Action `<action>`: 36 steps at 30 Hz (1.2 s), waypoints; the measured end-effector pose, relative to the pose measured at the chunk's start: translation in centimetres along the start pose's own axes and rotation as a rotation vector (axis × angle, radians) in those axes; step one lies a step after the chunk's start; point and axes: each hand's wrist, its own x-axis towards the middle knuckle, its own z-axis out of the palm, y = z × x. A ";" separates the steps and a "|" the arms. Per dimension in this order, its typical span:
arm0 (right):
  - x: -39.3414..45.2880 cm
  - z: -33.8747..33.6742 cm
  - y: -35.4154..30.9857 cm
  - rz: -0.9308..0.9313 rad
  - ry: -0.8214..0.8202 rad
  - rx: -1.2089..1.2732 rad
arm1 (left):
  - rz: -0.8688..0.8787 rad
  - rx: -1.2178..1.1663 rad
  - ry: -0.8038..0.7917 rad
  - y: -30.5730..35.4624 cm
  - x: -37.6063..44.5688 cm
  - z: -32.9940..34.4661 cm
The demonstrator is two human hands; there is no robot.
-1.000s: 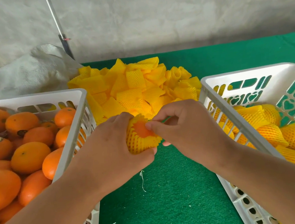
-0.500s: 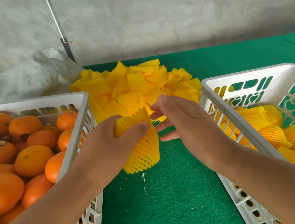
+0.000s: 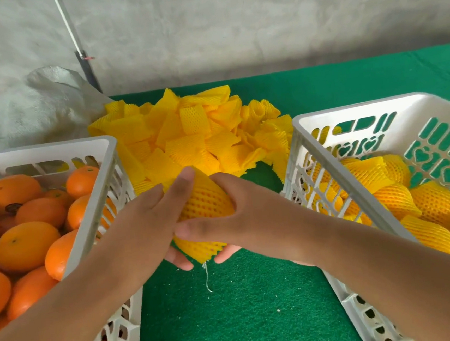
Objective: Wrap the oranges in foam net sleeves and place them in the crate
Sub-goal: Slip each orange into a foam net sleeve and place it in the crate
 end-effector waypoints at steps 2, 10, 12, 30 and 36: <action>0.2 -0.3 0.0 0.007 0.034 0.015 | -0.024 -0.005 0.024 0.3 -0.1 0.1; 0.5 -2.8 -0.4 0.023 0.274 0.148 | 0.096 0.266 0.157 -1.9 1.1 -0.6; 0.3 -3.5 -1.0 -0.002 0.340 0.186 | 0.134 0.454 0.128 -2.6 1.0 -0.5; -10.7 -24.3 9.3 0.519 1.018 -0.258 | 0.519 0.907 0.079 -8.7 4.9 -1.1; -10.0 -25.3 13.0 0.502 1.088 -0.386 | 0.325 0.773 0.132 -15.8 8.9 -2.6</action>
